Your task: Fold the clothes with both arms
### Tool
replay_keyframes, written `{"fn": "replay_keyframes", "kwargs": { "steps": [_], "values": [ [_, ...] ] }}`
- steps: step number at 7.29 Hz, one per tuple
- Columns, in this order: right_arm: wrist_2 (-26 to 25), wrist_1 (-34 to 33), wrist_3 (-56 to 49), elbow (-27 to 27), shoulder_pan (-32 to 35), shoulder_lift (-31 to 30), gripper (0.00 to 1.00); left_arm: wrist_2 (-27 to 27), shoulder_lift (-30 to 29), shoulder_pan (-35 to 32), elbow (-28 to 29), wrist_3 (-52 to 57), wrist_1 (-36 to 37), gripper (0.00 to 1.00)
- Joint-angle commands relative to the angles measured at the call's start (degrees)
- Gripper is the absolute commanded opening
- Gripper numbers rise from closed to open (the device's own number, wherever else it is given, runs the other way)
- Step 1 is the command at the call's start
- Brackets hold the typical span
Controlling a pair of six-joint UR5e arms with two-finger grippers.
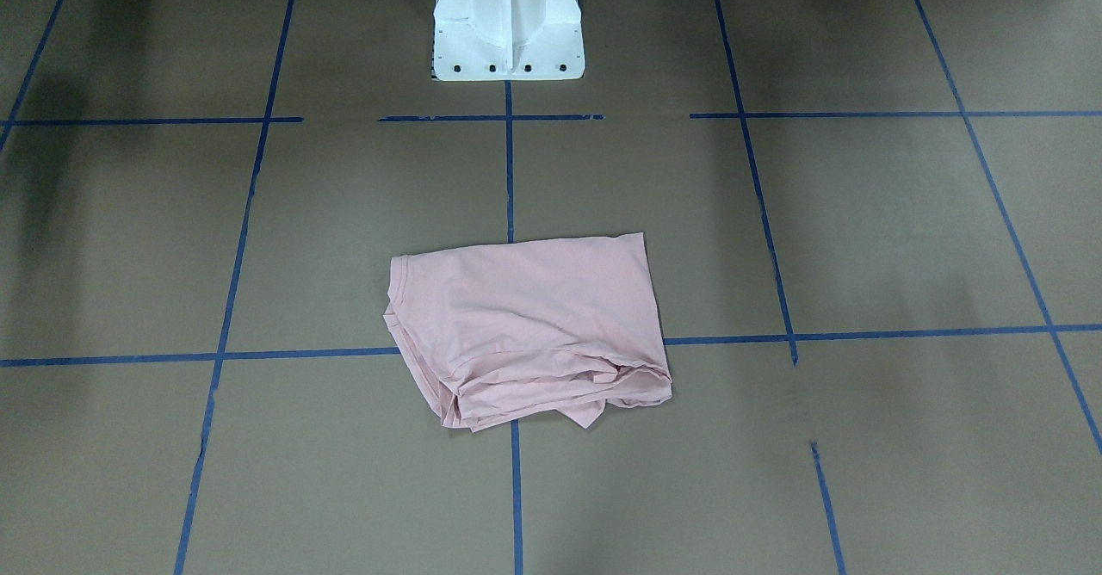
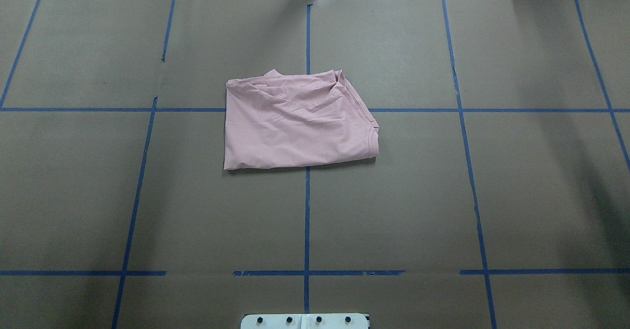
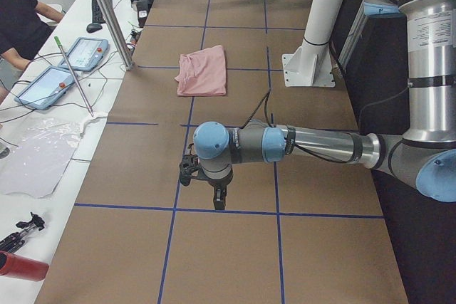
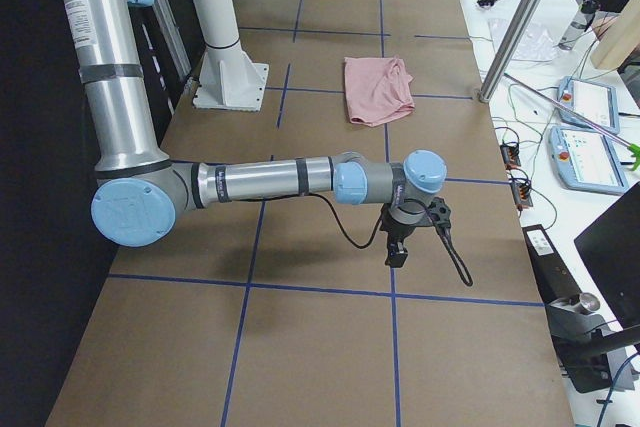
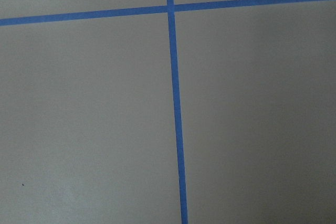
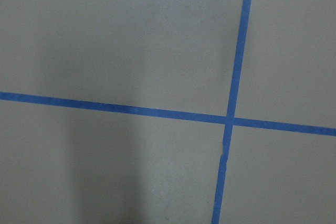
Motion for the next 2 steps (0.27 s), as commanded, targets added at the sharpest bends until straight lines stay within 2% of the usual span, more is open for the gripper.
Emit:
{"fn": "replay_keyframes", "kwargs": {
  "steps": [1,2],
  "values": [
    [0.0,0.7,0.0,0.0,0.1,0.0,1.00,-0.3,-0.3,-0.6,0.0,-0.1,-0.9,1.00],
    [-0.1,2.2,0.0,0.0,0.1,-0.2,1.00,-0.4,-0.7,-0.6,0.0,-0.2,-1.2,1.00]
  ]
}}
